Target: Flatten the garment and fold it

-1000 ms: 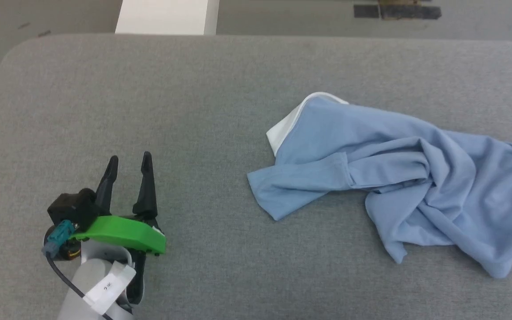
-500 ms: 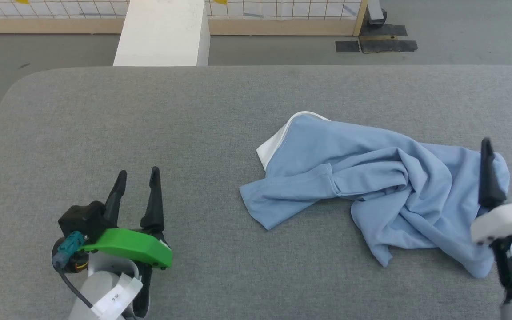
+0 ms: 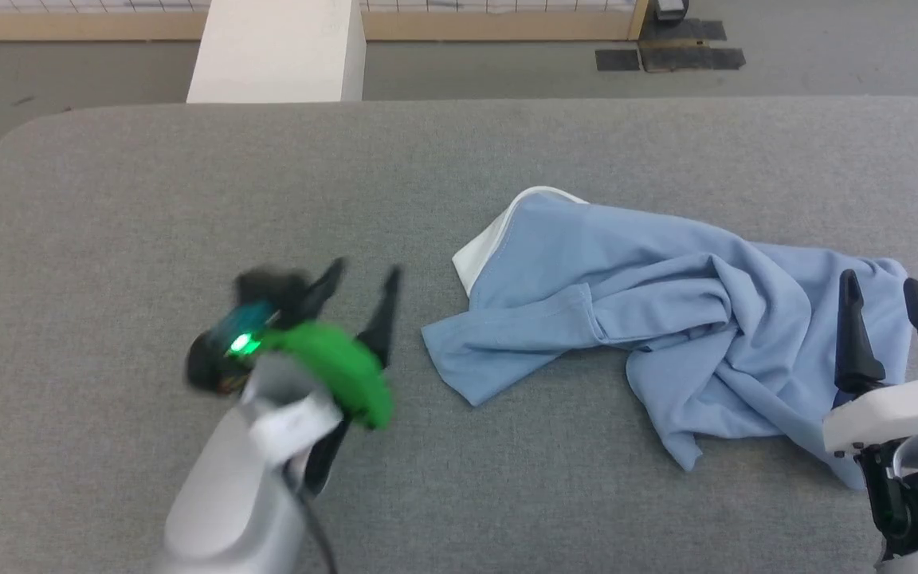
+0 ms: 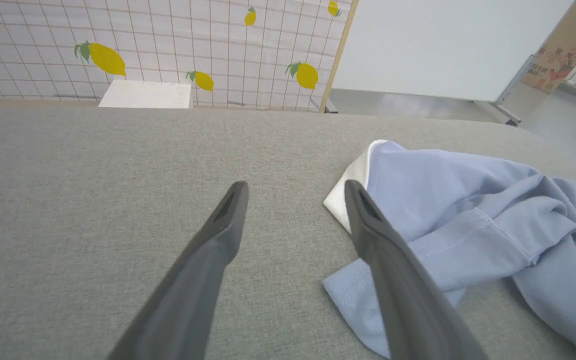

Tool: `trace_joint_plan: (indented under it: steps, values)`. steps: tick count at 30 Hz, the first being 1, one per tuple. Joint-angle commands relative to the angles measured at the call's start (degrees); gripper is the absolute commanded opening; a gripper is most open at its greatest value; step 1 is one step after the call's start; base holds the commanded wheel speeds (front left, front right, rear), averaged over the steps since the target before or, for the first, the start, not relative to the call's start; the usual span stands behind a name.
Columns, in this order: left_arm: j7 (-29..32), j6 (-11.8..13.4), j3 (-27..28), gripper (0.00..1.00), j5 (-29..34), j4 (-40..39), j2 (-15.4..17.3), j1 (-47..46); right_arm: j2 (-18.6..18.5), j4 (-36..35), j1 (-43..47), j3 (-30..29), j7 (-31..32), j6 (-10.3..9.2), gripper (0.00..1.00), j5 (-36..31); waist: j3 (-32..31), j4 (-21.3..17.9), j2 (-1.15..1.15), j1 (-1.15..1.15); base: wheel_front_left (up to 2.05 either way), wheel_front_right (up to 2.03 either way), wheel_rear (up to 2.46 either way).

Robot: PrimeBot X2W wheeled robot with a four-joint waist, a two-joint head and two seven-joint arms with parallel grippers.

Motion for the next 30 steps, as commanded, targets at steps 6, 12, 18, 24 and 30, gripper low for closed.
trace_joint_plan:
  steps: [6, 12, 18, 24, 30]
  values:
    - [24.1, -0.8, -7.2, 1.0, -1.1, 7.6, 0.1, -11.4, 0.3, -0.2, -1.9, 0.6, -0.1, -0.08, 1.0, -0.5, 2.5, -1.2, 0.0, 0.0, 0.0, 0.0, 0.0]
    - [42.1, -0.9, -12.6, 1.0, 0.0, 10.7, 0.6, -17.2, 0.5, 0.1, -2.7, 0.6, -0.8, -0.08, 1.0, -0.3, 5.0, -2.7, 0.0, 0.0, 0.0, 0.0, 0.0]
    - [48.1, -1.0, -16.8, 1.0, -0.1, 11.5, 0.9, -17.6, 0.6, 0.9, -3.5, 0.4, -1.6, -0.08, 1.0, -0.3, 6.6, -3.9, 0.0, 0.0, 0.0, 0.0, 0.0]
    - [49.2, -1.1, -19.0, 0.0, -2.5, 11.4, 1.2, -15.9, 0.6, 1.8, -3.9, -0.2, -2.4, -0.08, 1.0, -0.6, 6.8, -3.9, 0.0, 0.0, 0.0, 0.0, 0.0]
    - [44.7, -1.1, -16.6, 0.0, -7.0, 8.2, 1.3, -16.3, 0.7, 2.6, -4.0, -0.4, -2.7, -0.08, 1.0, -1.1, 5.1, -1.9, 0.0, 0.0, 0.0, 0.0, 0.0]
